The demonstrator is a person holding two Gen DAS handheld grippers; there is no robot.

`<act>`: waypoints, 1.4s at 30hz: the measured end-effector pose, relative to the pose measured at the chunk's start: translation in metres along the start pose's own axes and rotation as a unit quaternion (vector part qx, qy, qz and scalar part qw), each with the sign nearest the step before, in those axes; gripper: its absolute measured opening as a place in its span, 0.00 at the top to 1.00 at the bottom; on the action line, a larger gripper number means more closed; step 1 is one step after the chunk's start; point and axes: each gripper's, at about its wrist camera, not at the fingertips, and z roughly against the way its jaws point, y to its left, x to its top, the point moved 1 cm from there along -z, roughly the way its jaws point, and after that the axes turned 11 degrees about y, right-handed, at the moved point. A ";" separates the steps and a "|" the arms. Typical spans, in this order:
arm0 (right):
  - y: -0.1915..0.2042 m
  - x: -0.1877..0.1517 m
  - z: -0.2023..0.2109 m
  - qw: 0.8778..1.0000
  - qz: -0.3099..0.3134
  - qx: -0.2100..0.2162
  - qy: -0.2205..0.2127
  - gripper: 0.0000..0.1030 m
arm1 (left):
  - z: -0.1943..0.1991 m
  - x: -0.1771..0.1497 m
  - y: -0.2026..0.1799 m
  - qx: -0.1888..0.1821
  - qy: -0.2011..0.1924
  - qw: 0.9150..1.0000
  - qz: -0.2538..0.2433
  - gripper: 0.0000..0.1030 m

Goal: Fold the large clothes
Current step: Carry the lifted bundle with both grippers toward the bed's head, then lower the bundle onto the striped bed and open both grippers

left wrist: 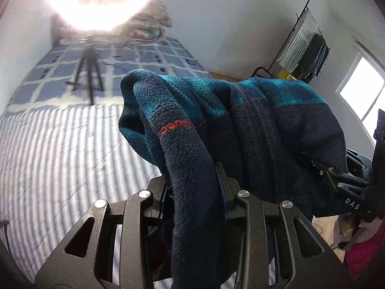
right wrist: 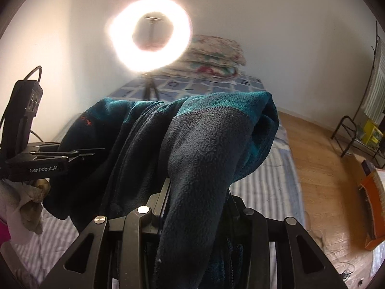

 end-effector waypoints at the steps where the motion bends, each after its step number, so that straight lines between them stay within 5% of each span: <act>1: -0.008 0.003 -0.005 1.000 -0.002 -0.006 0.000 0.64 | -0.009 0.009 -0.004 -0.003 -0.001 1.000 0.002 0.69; 13: -0.130 0.057 -0.107 0.998 -0.028 -0.053 0.005 0.64 | -0.147 0.099 -0.057 -0.027 0.006 1.000 0.013 0.69; 32: -0.223 0.060 -0.224 0.995 -0.067 -0.076 0.001 0.65 | -0.280 0.136 -0.078 0.013 0.016 1.000 -0.004 0.69; 34: -0.239 0.054 -0.245 0.992 -0.072 -0.102 0.029 0.59 | -0.294 0.135 -0.063 0.058 0.035 0.998 0.011 0.61; 35: -0.249 0.052 -0.253 0.989 -0.085 -0.109 0.044 0.57 | -0.298 0.134 -0.052 0.070 0.046 0.996 0.026 0.49; 37: -0.274 0.045 -0.265 0.981 -0.139 -0.119 0.070 0.45 | -0.297 0.134 -0.029 0.056 0.045 0.996 0.060 0.34; 42: -0.286 0.034 -0.260 0.978 -0.154 -0.118 0.072 0.44 | -0.291 0.129 -0.029 0.082 0.037 0.996 0.025 0.33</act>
